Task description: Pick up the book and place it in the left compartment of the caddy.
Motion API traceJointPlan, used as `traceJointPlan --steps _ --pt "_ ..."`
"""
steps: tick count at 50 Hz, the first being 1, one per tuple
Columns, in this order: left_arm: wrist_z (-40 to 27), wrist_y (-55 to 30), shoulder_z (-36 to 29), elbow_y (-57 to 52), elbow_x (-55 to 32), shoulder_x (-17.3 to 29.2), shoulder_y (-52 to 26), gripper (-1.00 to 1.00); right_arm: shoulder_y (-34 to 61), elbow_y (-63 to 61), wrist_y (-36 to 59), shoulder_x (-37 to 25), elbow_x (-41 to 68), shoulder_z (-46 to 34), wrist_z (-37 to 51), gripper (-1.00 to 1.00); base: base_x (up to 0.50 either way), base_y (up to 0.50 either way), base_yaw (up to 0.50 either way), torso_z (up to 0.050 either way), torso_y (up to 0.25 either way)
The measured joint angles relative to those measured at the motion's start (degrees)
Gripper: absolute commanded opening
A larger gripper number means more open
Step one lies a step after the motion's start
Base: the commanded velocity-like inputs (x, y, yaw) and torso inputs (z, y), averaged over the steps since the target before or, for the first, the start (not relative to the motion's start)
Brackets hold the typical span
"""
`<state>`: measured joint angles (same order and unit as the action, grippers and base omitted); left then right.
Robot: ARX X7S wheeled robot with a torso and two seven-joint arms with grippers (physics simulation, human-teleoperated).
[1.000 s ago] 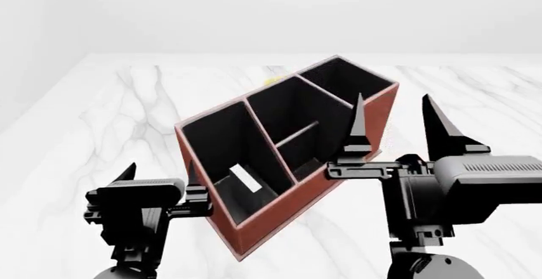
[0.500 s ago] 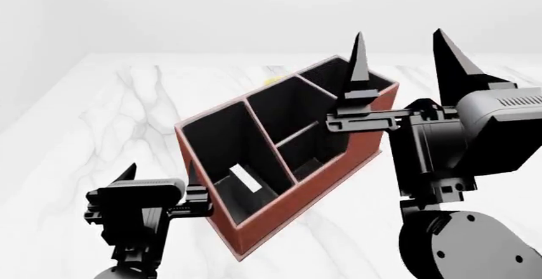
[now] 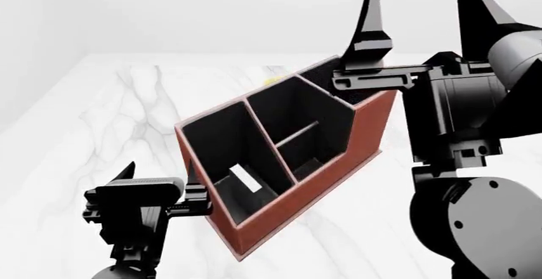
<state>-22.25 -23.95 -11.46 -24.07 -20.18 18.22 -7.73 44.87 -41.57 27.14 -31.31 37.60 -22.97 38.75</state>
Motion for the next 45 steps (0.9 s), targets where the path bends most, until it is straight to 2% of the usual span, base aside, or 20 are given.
traceJointPlan --steps 14,30,45 --pt "-1.4 -3.08 -0.43 -4.02 0.14 1.26 -2.02 1.0 0.29 -0.71 -0.79 -0.14 -0.75 0.23 0.27 1.0 0.0 0.0 0.0 0.0 0.0" --pt "-4.02 -21.96 -2.0 -16.75 -2.08 3.97 -22.95 1.0 0.08 -1.01 -1.12 -0.24 -1.19 -0.12 0.42 1.0 0.0 0.0 0.0 0.0 0.0" --pt "-4.29 -28.48 -5.51 -20.45 -2.25 3.99 -35.99 1.0 1.04 -1.46 0.0 -0.13 -1.18 -0.77 0.99 1.0 0.0 0.0 0.0 0.0 0.0"
